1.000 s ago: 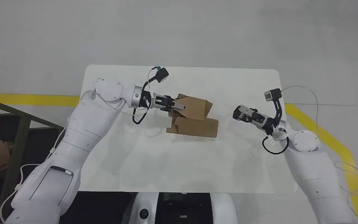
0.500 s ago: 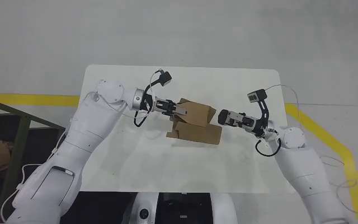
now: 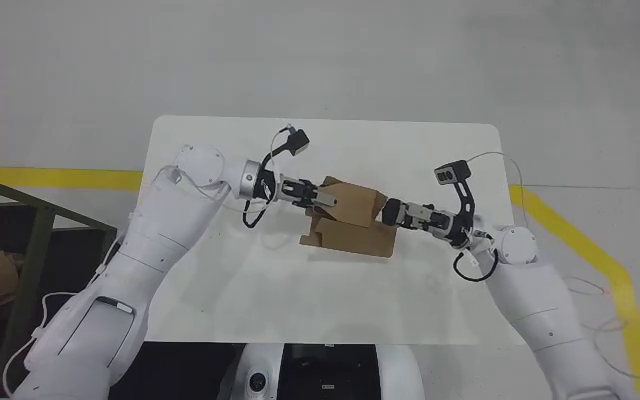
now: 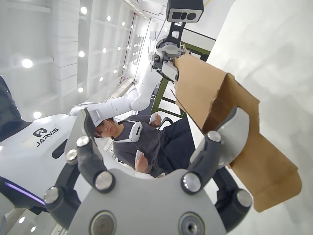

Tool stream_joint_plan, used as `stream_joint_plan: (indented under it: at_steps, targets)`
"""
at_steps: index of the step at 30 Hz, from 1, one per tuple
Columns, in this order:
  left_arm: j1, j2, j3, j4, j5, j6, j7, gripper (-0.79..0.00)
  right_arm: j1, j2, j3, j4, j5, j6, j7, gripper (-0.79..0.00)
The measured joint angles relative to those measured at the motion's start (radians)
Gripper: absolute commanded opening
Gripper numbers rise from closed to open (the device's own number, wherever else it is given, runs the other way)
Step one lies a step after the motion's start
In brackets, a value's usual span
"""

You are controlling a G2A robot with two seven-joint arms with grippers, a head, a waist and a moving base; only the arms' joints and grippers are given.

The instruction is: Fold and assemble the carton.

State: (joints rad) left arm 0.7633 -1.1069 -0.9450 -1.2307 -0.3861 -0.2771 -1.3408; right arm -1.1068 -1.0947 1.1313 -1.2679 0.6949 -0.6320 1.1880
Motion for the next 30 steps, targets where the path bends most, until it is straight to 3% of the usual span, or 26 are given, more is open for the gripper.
stream_joint_plan:
  at_steps: [12, 17, 22, 30]
  targets:
    - [0.007, -0.001, -0.006, 0.002, -0.033, -0.002, -0.004, -0.785, 0.014, -0.013, -0.034, 0.011, 0.059, 0.006, 0.006, -0.006]
    - [0.007, -0.002, -0.006, 0.002, -0.043, -0.005, -0.005, -0.785, 0.011, -0.017, -0.044, 0.018, 0.079, 0.007, 0.008, -0.058]
    - [0.007, -0.002, -0.011, 0.006, -0.056, -0.006, -0.008, -0.785, 0.017, -0.022, -0.055, 0.031, 0.093, 0.008, 0.008, -0.215]
    - [0.010, -0.002, -0.015, 0.005, -0.059, -0.005, -0.012, -0.785, 0.032, -0.030, -0.078, 0.043, 0.091, 0.018, 0.018, -0.237]
